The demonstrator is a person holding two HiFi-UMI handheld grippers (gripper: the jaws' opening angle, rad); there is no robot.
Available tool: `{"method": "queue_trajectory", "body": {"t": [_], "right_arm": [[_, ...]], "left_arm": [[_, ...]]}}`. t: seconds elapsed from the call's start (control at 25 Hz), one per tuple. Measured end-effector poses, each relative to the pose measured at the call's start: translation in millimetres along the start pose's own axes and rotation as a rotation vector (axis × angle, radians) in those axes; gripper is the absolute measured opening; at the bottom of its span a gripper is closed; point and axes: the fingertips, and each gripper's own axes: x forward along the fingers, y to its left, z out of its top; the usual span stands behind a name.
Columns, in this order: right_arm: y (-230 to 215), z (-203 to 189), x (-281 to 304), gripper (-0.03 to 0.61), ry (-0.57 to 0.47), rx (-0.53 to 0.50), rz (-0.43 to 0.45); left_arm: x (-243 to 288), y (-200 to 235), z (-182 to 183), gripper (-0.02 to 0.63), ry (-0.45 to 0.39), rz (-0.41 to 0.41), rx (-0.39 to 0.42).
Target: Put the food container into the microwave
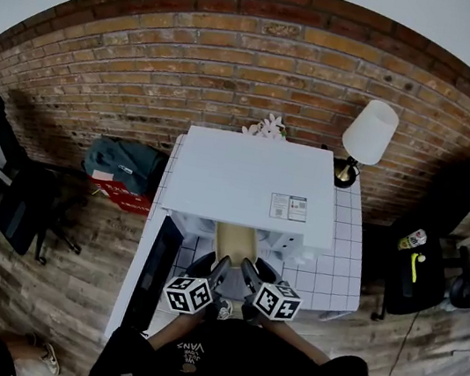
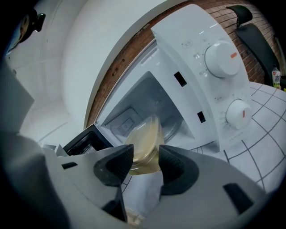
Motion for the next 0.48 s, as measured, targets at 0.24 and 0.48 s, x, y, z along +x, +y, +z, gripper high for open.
{"method": "queue_trajectory", "body": {"t": [0.24,0.48], "right_arm": [[-6,5,11,0.163,-0.007,0.011,-0.011],[-14,8,24,0.163,-0.009,0.026,-0.025]], "left_arm": [[13,7,5,0.199,0.006,-0.001,-0.003],[27,14,9,0.199,0.012,-0.005,-0.016]]}}
